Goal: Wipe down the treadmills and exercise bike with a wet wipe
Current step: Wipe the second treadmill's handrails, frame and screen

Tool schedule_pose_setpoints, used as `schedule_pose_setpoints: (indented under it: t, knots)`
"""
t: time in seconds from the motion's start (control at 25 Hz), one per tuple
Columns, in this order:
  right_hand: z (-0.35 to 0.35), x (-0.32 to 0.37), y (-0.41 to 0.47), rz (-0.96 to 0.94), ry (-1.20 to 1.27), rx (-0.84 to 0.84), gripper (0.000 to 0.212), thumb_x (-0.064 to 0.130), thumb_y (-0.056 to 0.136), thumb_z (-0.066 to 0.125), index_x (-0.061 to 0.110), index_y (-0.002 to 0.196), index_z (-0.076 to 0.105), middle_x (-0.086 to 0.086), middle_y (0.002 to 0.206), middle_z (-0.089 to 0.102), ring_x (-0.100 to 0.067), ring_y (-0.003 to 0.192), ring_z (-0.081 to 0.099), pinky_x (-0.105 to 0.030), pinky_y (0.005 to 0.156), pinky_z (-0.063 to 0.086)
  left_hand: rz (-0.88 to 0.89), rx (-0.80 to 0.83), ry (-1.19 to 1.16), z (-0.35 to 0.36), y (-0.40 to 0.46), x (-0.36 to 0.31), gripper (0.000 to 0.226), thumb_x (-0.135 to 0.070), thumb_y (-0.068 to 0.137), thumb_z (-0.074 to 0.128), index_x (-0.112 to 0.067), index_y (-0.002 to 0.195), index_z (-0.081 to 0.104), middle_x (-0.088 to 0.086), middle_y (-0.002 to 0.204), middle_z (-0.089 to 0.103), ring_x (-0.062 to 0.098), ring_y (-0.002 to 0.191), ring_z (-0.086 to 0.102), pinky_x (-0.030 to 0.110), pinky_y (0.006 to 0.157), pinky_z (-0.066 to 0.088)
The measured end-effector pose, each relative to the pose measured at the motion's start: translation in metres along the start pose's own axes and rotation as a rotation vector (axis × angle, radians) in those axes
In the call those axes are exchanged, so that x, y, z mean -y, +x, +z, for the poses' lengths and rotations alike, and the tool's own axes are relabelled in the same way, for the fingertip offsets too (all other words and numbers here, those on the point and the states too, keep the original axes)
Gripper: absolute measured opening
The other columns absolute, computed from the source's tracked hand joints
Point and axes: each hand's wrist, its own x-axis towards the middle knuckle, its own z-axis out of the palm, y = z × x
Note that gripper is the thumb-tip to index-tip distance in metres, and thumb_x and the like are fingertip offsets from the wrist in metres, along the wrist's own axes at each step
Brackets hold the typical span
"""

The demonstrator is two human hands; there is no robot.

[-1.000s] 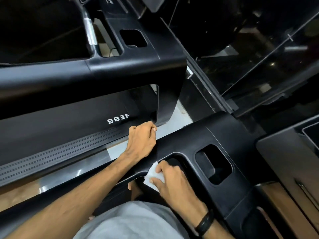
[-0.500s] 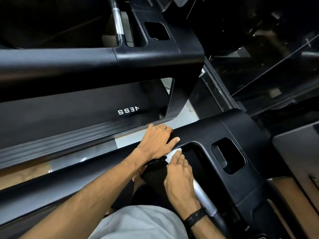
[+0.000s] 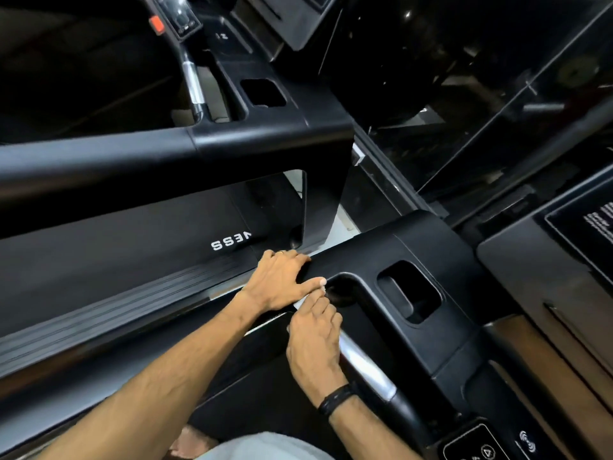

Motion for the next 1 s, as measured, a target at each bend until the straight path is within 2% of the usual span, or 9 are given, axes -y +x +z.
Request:
schedule_pose_setpoints:
  t: [0.16, 0.28, 0.4, 0.52, 0.6, 0.68, 0.84, 1.0]
  knots:
    - [0.003, -0.009, -0.015, -0.047, 0.017, -0.098, 0.097, 0.048, 0.087, 0.065, -0.016, 0.147, 0.024, -0.020, 0.114, 0.051, -0.028, 0.097, 0.051, -0.040, 0.088, 0.044, -0.012, -0.020, 0.029, 0.000, -0.005, -0.002, 0.092, -0.081, 0.080, 0.015, -0.020, 0.134, 0.058, 0.002, 0.129, 0.064, 0.022, 0.119, 0.059, 0.043, 0.103, 0.037]
    - [0.004, -0.023, -0.033, -0.036, -0.033, -0.123, 0.097, 0.056, 0.092, 0.056, -0.010, 0.149, 0.014, -0.020, 0.117, 0.046, -0.032, 0.104, 0.048, -0.050, 0.099, 0.039, -0.010, -0.090, 0.082, -0.002, -0.009, -0.006, 0.083, -0.073, 0.084, 0.017, -0.017, 0.121, 0.066, 0.004, 0.118, 0.069, 0.025, 0.109, 0.064, 0.044, 0.099, 0.042]
    - [0.007, -0.037, -0.053, -0.001, -0.040, -0.119, 0.096, 0.057, 0.092, 0.055, -0.008, 0.149, 0.013, -0.021, 0.121, 0.043, -0.036, 0.108, 0.047, -0.062, 0.107, 0.031, -0.032, -0.154, 0.165, -0.002, -0.014, -0.008, 0.069, -0.062, 0.092, 0.017, -0.016, 0.096, 0.068, 0.005, 0.098, 0.071, 0.028, 0.093, 0.067, 0.044, 0.087, 0.045]
    - [0.014, -0.060, -0.078, 0.053, -0.069, -0.114, 0.094, 0.056, 0.093, 0.053, -0.007, 0.150, 0.015, -0.020, 0.119, 0.043, -0.035, 0.108, 0.048, -0.066, 0.109, 0.028, -0.028, -0.216, 0.223, 0.000, -0.017, -0.014, 0.041, -0.038, 0.104, 0.035, -0.014, 0.077, 0.055, 0.012, 0.086, 0.068, 0.038, 0.083, 0.066, 0.045, 0.079, 0.044]
    - [0.017, -0.076, -0.095, 0.087, -0.062, -0.090, 0.091, 0.056, 0.094, 0.051, -0.007, 0.150, 0.016, -0.021, 0.119, 0.042, -0.036, 0.109, 0.047, -0.067, 0.111, 0.025, -0.011, -0.225, 0.235, -0.002, -0.017, -0.018, 0.034, -0.028, 0.105, 0.041, -0.015, 0.075, 0.049, 0.016, 0.085, 0.067, 0.040, 0.080, 0.065, 0.046, 0.079, 0.044]
    - [0.018, -0.091, -0.110, 0.122, -0.032, -0.066, 0.089, 0.055, 0.095, 0.051, -0.006, 0.150, 0.016, -0.021, 0.121, 0.041, -0.037, 0.113, 0.045, -0.068, 0.114, 0.019, -0.017, -0.239, 0.228, -0.004, -0.016, -0.020, 0.034, -0.026, 0.105, 0.042, -0.013, 0.075, 0.050, 0.018, 0.086, 0.068, 0.041, 0.080, 0.064, 0.046, 0.080, 0.043]
    - [0.019, -0.111, -0.136, 0.191, 0.018, -0.083, 0.086, 0.053, 0.096, 0.050, -0.005, 0.150, 0.017, -0.019, 0.121, 0.042, -0.036, 0.114, 0.044, -0.062, 0.120, 0.007, -0.038, -0.261, 0.157, -0.007, -0.018, -0.017, 0.035, -0.024, 0.104, 0.044, -0.010, 0.072, 0.048, 0.019, 0.084, 0.066, 0.044, 0.078, 0.061, 0.047, 0.077, 0.041]
    - [0.023, -0.108, -0.145, 0.255, 0.069, -0.099, 0.089, 0.053, 0.092, 0.056, -0.006, 0.150, 0.023, -0.018, 0.123, 0.043, -0.037, 0.116, 0.045, -0.059, 0.122, 0.006, 0.002, -0.257, 0.130, -0.009, -0.019, -0.015, 0.032, -0.019, 0.102, 0.046, -0.012, 0.071, 0.047, 0.020, 0.080, 0.065, 0.043, 0.073, 0.061, 0.050, 0.074, 0.045]
